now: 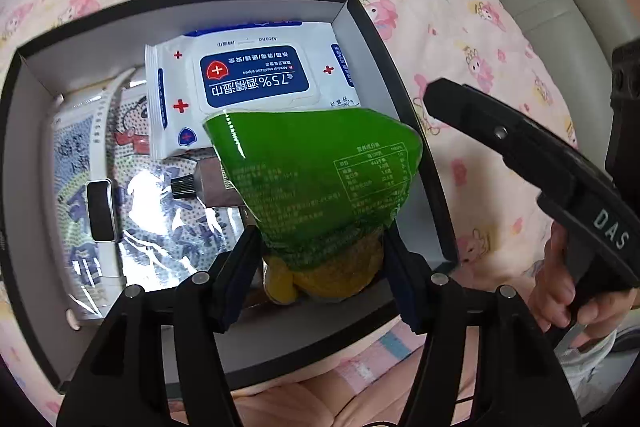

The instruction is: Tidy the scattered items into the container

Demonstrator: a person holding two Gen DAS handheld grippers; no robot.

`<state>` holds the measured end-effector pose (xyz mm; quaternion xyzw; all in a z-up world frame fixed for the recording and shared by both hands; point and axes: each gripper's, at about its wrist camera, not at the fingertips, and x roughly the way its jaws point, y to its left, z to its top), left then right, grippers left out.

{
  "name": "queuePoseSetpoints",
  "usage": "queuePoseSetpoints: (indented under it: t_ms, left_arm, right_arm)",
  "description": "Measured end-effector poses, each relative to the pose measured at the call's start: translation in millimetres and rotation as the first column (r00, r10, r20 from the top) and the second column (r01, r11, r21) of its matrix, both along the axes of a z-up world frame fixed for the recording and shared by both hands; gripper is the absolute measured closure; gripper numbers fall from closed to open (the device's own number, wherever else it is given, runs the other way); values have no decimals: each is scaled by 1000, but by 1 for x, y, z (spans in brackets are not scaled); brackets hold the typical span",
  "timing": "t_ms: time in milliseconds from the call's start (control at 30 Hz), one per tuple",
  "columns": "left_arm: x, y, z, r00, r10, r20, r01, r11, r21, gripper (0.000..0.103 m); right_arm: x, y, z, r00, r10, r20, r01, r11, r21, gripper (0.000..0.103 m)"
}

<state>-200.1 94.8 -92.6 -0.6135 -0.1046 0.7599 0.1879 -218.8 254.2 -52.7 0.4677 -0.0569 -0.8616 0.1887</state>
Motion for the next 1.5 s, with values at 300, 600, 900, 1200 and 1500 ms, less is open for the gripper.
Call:
queuePoseSetpoints:
  t_ms: [300, 600, 900, 1200, 1500]
  left_arm:
    - [0, 3, 6, 999, 47, -14, -46, 996, 72, 32]
    - [14, -4, 20, 987, 103, -127, -100, 995, 28, 55]
    - [14, 4, 26, 977, 107, -185, -99, 994, 52, 55]
    - [44, 19, 65, 915, 102, -391, -131, 990, -48, 51]
    - [79, 6, 96, 866, 97, -490, -173, 979, -111, 33]
  right_arm:
    - [12, 18, -2, 998, -53, -33, 54, 998, 20, 54]
    - [17, 21, 2, 998, -51, -36, 49, 998, -34, 54]
    - [26, 10, 10, 994, -47, -97, 51, 998, 38, 54]
    - [45, 12, 12, 984, -99, -151, 116, 988, 103, 53]
    - [79, 7, 35, 963, -157, -219, 187, 974, 128, 50]
